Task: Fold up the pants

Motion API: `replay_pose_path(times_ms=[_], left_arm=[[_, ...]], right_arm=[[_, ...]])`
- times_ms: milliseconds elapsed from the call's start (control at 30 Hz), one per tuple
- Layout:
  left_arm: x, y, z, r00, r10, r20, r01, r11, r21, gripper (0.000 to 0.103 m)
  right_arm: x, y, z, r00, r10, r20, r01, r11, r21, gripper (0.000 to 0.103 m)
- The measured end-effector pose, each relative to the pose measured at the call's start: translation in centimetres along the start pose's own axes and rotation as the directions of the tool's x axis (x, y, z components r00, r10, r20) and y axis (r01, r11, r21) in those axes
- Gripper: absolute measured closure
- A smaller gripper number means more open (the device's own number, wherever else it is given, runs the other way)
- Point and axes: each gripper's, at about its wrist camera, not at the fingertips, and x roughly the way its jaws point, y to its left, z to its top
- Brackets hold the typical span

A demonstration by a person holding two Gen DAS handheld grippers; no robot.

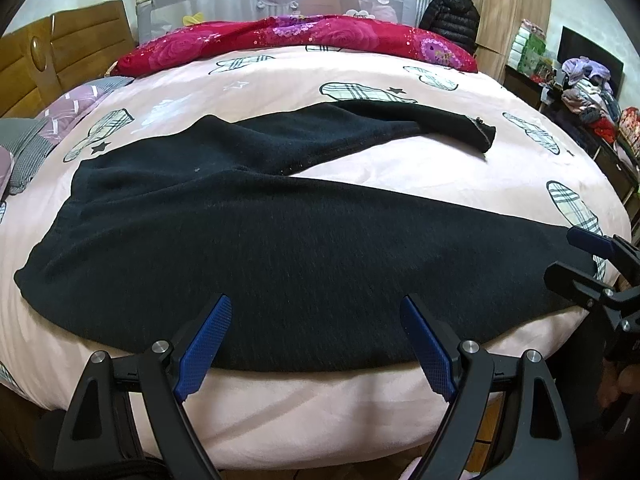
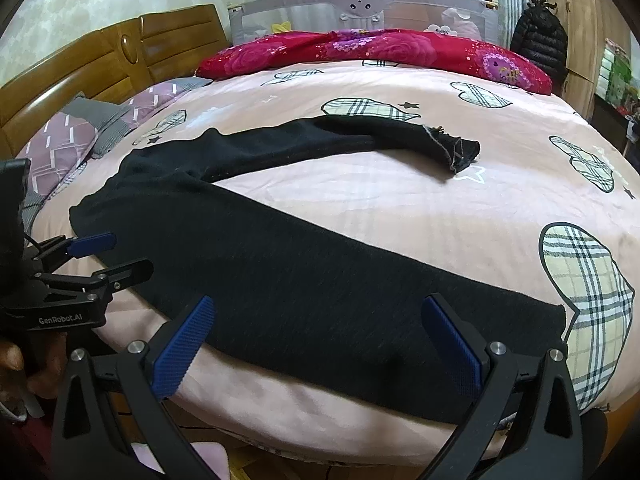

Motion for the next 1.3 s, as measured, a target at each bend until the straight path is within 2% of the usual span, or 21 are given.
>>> replay_pose_path(times_ms=[300, 500, 800, 1033, 1167, 1233, 1300], left_arm=[[0.7, 0.6, 2.6, 1.000, -0.013, -0.005, 0.013, 1.000, 0.021, 0.016], [1.6, 1.3, 5.7, 0.999, -0.039, -0.005, 0.039, 0.999, 0.030, 0.016], [4.5, 2.3, 10.8, 0.997, -0.065, -0.042, 0.068, 0.996, 0.065, 0.016], [8.1, 3.1, 16.4, 0.991, -0.095, -0.093, 0.106, 0.988, 0.117, 0.016], [10.7, 3.1, 19.8, 0.990, -0.093, -0.108, 0.111, 0.978, 0.177, 0.016], [12.1, 3.0, 21.3, 0.988, -0.093, -0.120, 0.117, 0.971, 0.209, 0.016], [13.7, 3.1, 22.3, 0.984, -0.105, -0.144, 0.137, 0.963, 0.231, 0.016]], right_arm=[[0.4, -1.8, 1.5, 1.000, -0.008, -0.002, 0.008, 0.999, 0.040, 0.000], [0.8, -3.1, 4.0, 1.000, -0.024, 0.017, 0.024, 0.999, 0.039, 0.000], [2.7, -5.7, 8.5, 0.998, -0.056, 0.023, 0.055, 0.998, 0.022, 0.000], [5.9, -7.6, 12.3, 0.997, -0.073, -0.020, 0.073, 0.997, -0.035, 0.000], [7.9, -8.5, 14.7, 0.995, -0.084, -0.052, 0.079, 0.992, -0.098, 0.001], [9.2, -8.7, 15.7, 0.992, -0.094, -0.081, 0.082, 0.987, -0.139, 0.003], [10.3, -8.8, 16.3, 0.988, -0.108, -0.108, 0.088, 0.980, -0.177, 0.012]])
